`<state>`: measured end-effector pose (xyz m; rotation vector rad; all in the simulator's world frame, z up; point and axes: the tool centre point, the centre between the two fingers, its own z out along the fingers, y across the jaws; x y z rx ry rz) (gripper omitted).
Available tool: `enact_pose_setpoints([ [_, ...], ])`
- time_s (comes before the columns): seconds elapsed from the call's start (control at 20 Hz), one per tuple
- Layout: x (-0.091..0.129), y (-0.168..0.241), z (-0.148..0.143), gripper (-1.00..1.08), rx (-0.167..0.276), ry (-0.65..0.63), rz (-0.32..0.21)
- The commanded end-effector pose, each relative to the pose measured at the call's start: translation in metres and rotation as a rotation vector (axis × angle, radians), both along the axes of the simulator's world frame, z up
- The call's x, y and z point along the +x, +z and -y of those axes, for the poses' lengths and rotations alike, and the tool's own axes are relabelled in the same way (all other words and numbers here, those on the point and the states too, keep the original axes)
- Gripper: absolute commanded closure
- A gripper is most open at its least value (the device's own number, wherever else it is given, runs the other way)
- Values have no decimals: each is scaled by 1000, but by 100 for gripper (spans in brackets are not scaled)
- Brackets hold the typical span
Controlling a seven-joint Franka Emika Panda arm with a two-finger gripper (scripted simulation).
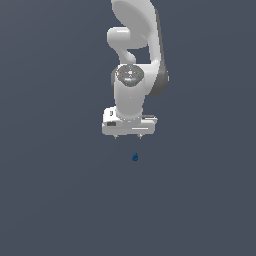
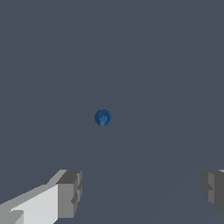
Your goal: Pick up the object and move it to a goal position.
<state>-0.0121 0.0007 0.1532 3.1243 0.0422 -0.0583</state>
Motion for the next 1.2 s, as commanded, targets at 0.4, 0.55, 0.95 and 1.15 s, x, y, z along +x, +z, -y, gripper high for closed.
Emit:
enact_pose_setpoints([
  [0.4, 3, 4, 2, -92, 12, -3, -10],
  [0.55, 3, 5, 2, -92, 12, -5, -10],
  [0.95, 6, -3, -2, -92, 12, 56, -6],
  [1.15, 11, -12, -6, -92, 12, 126, 0],
])
